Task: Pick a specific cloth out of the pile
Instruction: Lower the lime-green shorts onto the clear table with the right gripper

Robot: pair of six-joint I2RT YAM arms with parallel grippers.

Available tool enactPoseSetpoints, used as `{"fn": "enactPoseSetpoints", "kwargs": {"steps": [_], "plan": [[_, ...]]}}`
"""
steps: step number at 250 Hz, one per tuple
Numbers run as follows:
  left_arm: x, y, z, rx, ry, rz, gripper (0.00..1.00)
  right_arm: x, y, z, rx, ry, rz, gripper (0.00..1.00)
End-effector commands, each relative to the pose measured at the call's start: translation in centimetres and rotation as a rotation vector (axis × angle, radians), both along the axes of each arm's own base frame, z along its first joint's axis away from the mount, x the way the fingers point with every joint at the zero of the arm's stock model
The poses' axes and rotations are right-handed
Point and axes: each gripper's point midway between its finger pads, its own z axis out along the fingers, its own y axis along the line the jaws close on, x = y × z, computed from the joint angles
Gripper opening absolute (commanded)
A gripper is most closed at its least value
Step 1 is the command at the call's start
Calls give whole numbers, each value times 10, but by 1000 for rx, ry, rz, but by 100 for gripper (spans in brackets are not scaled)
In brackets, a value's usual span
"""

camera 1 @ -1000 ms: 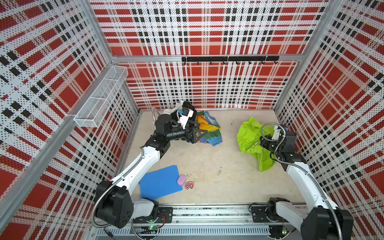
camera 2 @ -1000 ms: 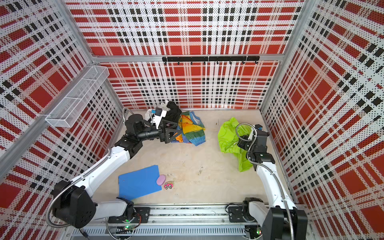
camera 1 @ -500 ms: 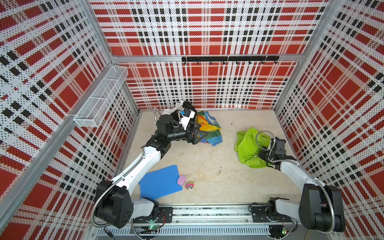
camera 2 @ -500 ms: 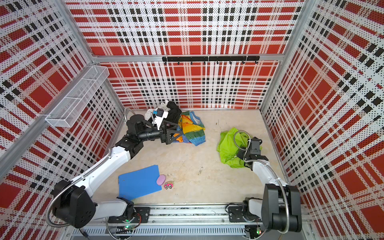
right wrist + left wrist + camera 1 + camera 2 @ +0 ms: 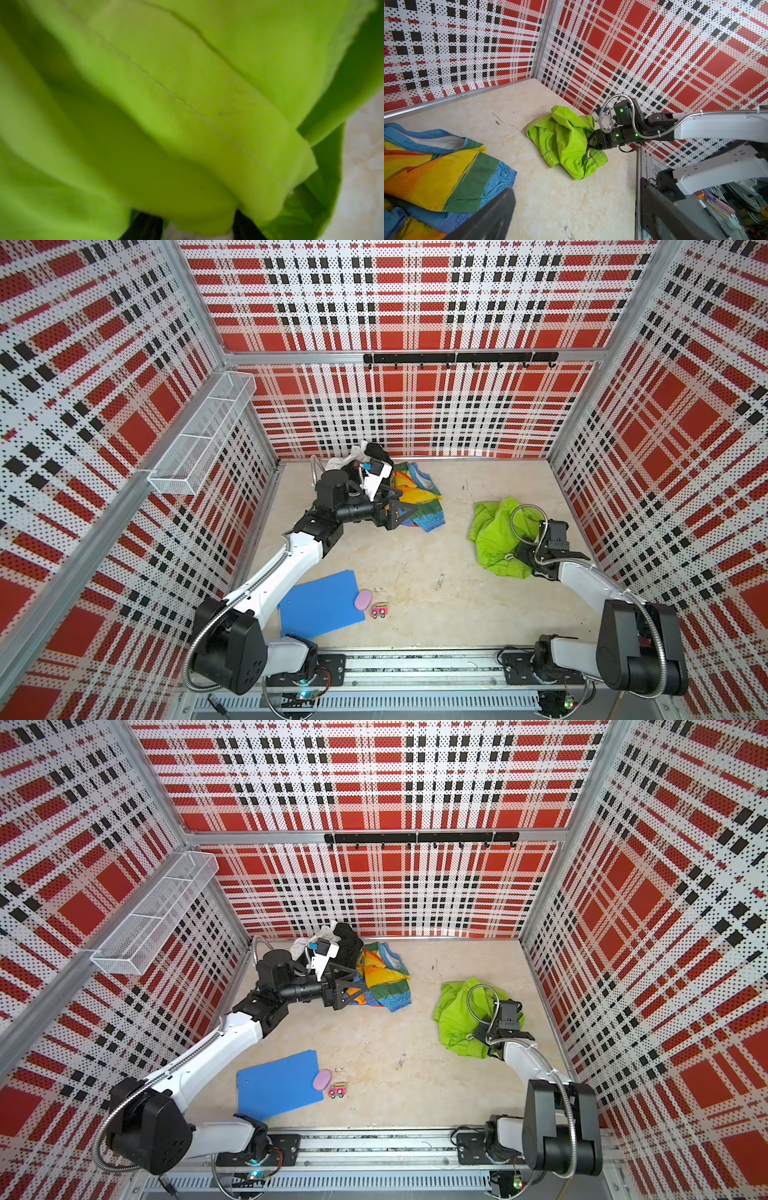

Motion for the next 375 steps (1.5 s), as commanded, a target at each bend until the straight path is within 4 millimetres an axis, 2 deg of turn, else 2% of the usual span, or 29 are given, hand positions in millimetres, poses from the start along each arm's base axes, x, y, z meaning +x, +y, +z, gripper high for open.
{"fn": "enactPoseSetpoints", "kwargs": {"steps": [1, 51, 89, 119, 149, 189, 248, 322, 358, 375], "plan": [[1, -3, 10, 2, -36, -4, 99, 13, -6, 43, -46, -98, 0, 57], [0, -2, 11, 5, -42, 0, 99, 13, -14, 100, -118, -170, 2, 72], [0, -2, 13, 5, -47, 1, 99, 22, -13, 143, -146, -251, 37, 81], [0, -2, 13, 5, -48, 2, 99, 37, 0, 151, -153, -263, 126, 89], [0, -1, 14, 4, -52, 3, 99, 48, 9, 139, -251, -195, 173, 95], [0, -1, 14, 5, -54, 6, 99, 58, 11, 101, -261, -84, 190, 100], [0, -1, 13, 7, -53, 6, 99, 48, 6, 43, -291, 95, 194, 100], [0, -2, 13, 6, -50, 2, 99, 38, 18, -15, -269, 229, 235, 100], [0, -1, 13, 8, -52, 8, 99, 43, 23, -33, -261, 248, 239, 100], [0, -1, 13, 8, -49, 6, 99, 49, 23, -36, -260, 241, 233, 94]]}}
